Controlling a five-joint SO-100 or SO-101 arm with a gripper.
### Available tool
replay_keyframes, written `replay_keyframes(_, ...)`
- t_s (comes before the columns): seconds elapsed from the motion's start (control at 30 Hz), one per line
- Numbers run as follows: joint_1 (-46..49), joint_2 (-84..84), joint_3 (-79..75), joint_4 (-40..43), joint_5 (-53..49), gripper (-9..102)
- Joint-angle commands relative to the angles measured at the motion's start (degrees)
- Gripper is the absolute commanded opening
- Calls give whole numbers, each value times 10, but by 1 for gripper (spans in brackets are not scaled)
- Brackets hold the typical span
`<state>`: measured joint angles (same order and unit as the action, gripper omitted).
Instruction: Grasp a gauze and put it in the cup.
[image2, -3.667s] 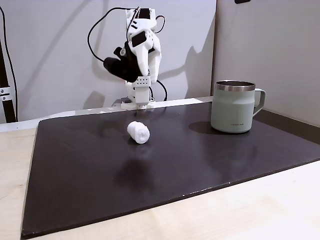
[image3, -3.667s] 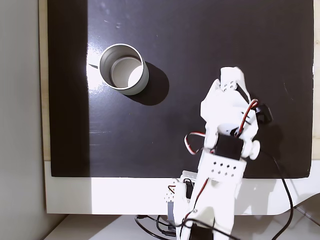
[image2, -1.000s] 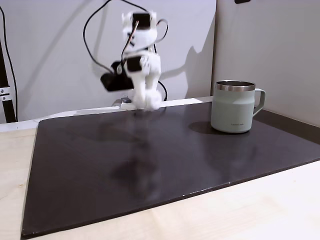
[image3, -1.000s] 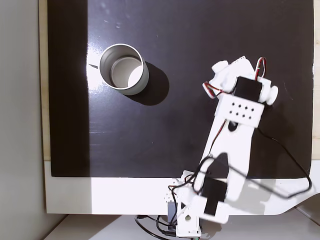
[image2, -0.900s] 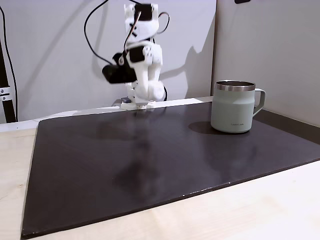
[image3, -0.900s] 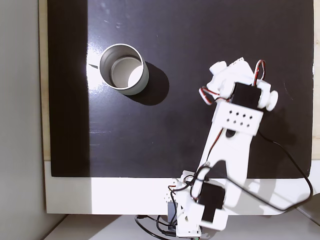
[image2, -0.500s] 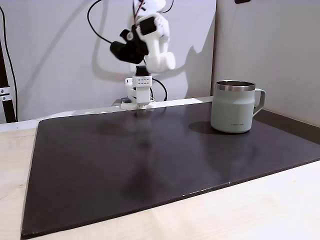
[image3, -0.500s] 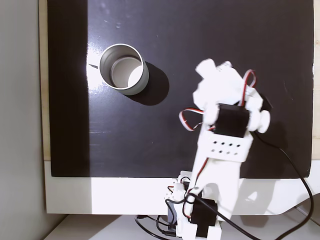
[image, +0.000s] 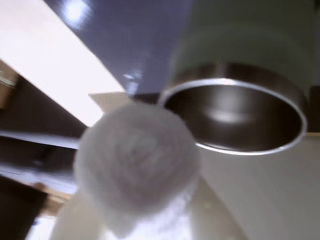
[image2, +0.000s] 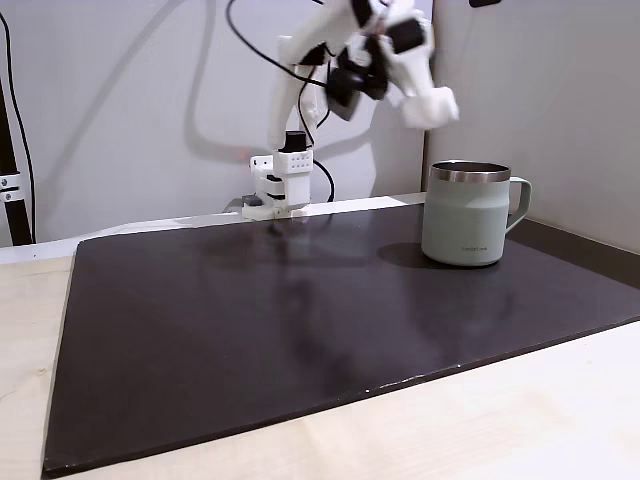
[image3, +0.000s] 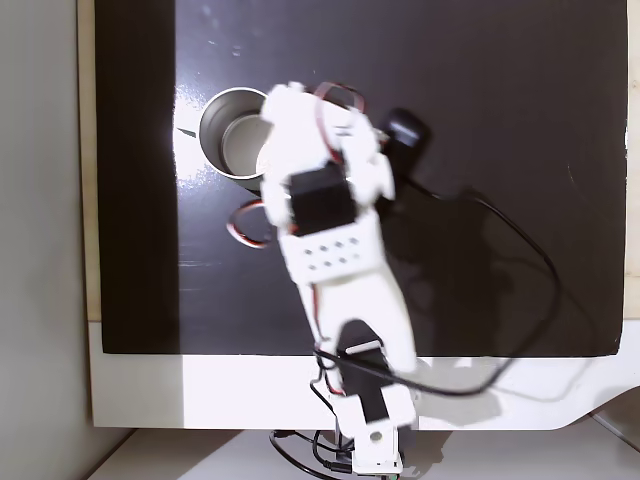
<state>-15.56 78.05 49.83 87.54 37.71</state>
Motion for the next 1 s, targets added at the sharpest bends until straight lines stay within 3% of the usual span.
replay_keyframes(0.0,-40,-18,-55,2,-16,0)
replay_keyframes(0.7,-105,-108,-86,1,-40,1)
replay_keyframes(0.97,-106,-109,-69,13,-52,41)
